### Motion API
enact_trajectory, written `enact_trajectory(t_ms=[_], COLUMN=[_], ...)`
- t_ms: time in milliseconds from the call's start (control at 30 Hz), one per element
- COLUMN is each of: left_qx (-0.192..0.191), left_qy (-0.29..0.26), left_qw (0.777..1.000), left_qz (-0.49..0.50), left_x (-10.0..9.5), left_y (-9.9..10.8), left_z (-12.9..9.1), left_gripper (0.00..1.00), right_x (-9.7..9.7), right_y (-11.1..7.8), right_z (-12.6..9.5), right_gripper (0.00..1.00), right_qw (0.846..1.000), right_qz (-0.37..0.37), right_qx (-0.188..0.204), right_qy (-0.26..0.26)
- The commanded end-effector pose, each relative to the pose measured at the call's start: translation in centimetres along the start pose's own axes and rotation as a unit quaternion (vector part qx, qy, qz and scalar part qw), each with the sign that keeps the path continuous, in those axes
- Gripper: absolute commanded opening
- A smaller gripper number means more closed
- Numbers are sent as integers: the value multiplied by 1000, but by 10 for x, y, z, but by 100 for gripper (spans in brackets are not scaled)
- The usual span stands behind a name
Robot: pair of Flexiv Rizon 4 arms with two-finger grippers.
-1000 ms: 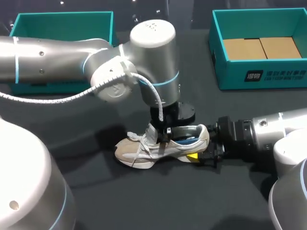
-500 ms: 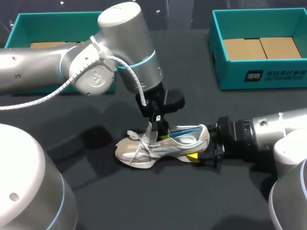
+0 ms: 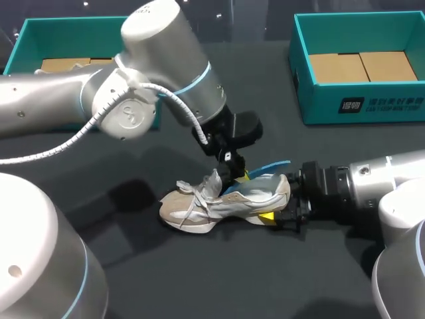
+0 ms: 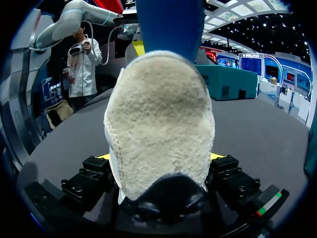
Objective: Take the shoe out of the shoebox, open the shoe tongue, remove and reinsert the insole, then place the shoe into the shoebox
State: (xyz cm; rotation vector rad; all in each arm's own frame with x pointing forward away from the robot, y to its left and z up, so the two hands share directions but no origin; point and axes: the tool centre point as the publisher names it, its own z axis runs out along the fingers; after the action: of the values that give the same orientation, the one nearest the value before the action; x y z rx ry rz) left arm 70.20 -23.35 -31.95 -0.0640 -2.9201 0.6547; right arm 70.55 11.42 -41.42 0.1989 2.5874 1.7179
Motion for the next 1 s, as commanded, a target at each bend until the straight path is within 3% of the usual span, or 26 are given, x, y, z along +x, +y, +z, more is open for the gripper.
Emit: enact_trajectory(t_ms=[33,167,200,233,367,467,733,867,1000], left_qx=[-12,-9,-9,-8,-1,10,31,37,38], left_qy=[-14,-31,-35,-37,-65,-95,-148,-168,-183], left_qw=[1000,999,999,999,998,995,988,985,982], left_qz=[-3,0,1,2,8,8,13,17,18], left_x=[-3,-2,0,1,8,12,13,11,7], left_y=[-16,-19,-20,-19,-18,-18,-21,-24,-26], left_z=[5,2,1,1,-1,-3,-3,1,7], left_gripper=[0,0,7,22,47,52,59,49,45], right_x=[1,1,1,1,1,1,1,1,1], right_y=[1,1,1,1,1,1,1,1,1], right_z=[0,0,0,0,0,0,0,0,0], right_gripper=[0,0,0,0,0,0,0,0,0], right_qw=[1000,1000,1000,1000,1000,1000,1000,1000,1000], right_qz=[0,0,0,0,0,0,0,0,0], right_qx=[2,2,2,2,2,2,2,2,2], right_qy=[0,0,0,0,0,0,0,0,0])
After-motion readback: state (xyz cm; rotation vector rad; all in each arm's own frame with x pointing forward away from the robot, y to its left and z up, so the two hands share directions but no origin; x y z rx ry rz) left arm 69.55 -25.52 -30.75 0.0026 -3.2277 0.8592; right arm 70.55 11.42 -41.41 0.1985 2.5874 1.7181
